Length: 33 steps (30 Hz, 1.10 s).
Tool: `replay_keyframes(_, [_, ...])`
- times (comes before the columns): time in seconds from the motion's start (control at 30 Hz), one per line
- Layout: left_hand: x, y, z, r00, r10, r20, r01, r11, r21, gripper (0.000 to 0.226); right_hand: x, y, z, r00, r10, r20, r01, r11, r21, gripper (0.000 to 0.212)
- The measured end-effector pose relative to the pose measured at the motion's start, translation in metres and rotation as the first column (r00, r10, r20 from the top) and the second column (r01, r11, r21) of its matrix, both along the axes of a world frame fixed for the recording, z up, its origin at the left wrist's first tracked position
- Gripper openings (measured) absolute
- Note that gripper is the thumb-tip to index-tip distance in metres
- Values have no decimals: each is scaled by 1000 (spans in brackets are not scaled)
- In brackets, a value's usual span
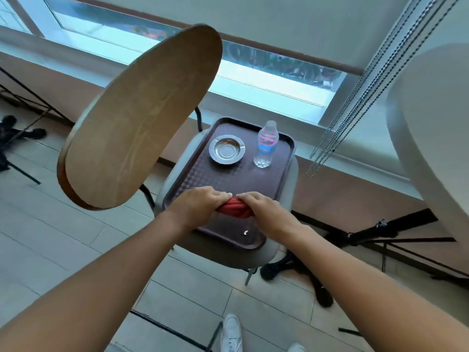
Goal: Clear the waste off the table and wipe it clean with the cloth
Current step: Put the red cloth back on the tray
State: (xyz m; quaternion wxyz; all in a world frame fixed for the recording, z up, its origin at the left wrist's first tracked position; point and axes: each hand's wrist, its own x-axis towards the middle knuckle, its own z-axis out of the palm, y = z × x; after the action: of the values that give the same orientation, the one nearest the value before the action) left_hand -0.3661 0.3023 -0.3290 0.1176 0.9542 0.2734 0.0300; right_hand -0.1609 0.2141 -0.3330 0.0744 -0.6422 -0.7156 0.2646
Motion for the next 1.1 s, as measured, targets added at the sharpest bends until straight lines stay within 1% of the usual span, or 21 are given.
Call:
replay_keyframes(0.07, [3, 11, -7, 999, -3, 45, -1, 995, 97, 44, 4, 13, -9, 1000, -6, 8, 5, 996, 87, 59])
replay_keyframes(0.13, [4, 20, -20, 999, 9, 45, -16, 986, 165, 50, 7, 25, -26, 999, 1, 44, -9, 983, 184, 58])
replay_keyframes(0.17, [4, 23, -28, 999, 18, 42, -25, 983, 181, 53, 8, 29, -34, 997, 8, 75, -24, 979, 204, 58])
replay_keyframes(0.2, [4, 24, -36, 999, 22, 45, -29, 983, 179, 54, 7, 30, -42, 995, 13, 100, -31, 983, 184, 58])
replay_keyframes(0.23, [3, 23, -44, 999, 14, 43, -21, 985, 169, 53, 6, 29, -50, 992, 26, 124, -42, 991, 127, 59])
replay_keyframes(0.3, [-1, 16, -61, 999, -26, 33, 20, 985, 169, 54, 4, 20, -69, 985, 87, 148, -86, 996, -12, 68])
replay_keyframes(0.33, [-4, 11, -68, 999, -44, 19, 40, 985, 167, 54, 2, 14, -77, 982, 115, 153, -107, 993, -57, 72])
replay_keyframes(0.4, [-11, 3, -76, 1000, -22, -5, 23, 991, 132, 57, 0, 2, -90, 976, 138, 168, -129, 990, -64, 76])
replay_keyframes(0.5, [-18, -3, -83, 997, 59, -47, -59, 998, 2, 64, -1, -9, -97, 971, 125, 204, -119, 992, -40, 90])
replay_keyframes(0.57, [-20, -7, -83, 990, 83, -112, -93, 992, -84, 68, -3, -10, -97, 967, 122, 223, -110, 992, -64, 97])
replay_keyframes(0.63, [-21, -13, -80, 981, 112, -156, -136, 980, -147, 72, -5, -9, -92, 973, 108, 202, -88, 990, -108, 102])
replay_keyframes(0.7, [-20, -18, -74, 977, 130, -171, -158, 974, -159, 77, -6, -8, -87, 981, 88, 170, -63, 987, -148, 101])
replay_keyframes(0.77, [-18, -23, -68, 974, 151, -170, -178, 971, -157, 75, -7, -9, -82, 984, 60, 167, -34, 987, -155, 92])
replay_keyframes(0.87, [-15, -27, -60, 962, 198, -187, -226, 963, -147, 66, -5, -15, -72, 986, 3, 169, 20, 991, -131, 81])
replay_keyframes(1.1, [-14, -40, -21, 920, 287, -266, -331, 934, -136, 64, 19, -37, -35, 979, -127, 161, 142, 986, -87, 69])
